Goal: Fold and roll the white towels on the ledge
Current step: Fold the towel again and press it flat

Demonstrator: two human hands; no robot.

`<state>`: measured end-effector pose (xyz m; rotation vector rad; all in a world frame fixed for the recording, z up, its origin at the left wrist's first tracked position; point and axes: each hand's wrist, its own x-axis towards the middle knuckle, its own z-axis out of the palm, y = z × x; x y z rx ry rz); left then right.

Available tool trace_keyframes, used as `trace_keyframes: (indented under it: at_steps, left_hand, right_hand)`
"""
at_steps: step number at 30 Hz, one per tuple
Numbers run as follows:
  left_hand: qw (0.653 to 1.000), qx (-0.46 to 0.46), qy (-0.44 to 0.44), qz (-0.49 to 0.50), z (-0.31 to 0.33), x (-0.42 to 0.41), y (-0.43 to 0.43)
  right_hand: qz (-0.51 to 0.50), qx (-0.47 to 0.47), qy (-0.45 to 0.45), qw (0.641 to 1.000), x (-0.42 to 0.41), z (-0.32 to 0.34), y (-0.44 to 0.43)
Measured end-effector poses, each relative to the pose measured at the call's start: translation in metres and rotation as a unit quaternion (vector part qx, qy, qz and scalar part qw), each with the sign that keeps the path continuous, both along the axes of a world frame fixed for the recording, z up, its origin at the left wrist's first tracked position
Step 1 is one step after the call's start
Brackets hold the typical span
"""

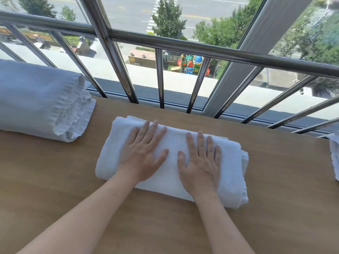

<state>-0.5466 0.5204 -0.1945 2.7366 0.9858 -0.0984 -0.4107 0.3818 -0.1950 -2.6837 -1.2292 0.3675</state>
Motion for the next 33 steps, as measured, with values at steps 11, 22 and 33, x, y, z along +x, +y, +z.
trace_keyframes:
  at_steps: [11, 22, 33]
  left_hand:
    - [0.944, -0.071, 0.01, 0.321, -0.001, -0.033, 0.038]
    - [0.878, -0.165, -0.028, 0.448, 0.021, -0.028, 0.048]
    - [0.891, -0.19, -0.22, 0.349, 0.089, -0.042, 0.051]
  right_hand:
    - [-0.183, -0.035, 0.107, 0.977, 0.042, 0.005, -0.042]
    - [-0.293, -0.002, 0.171, 0.941, 0.053, 0.007, -0.024]
    - [-0.319, 0.107, 0.183, 0.924, 0.037, 0.05, -0.022]
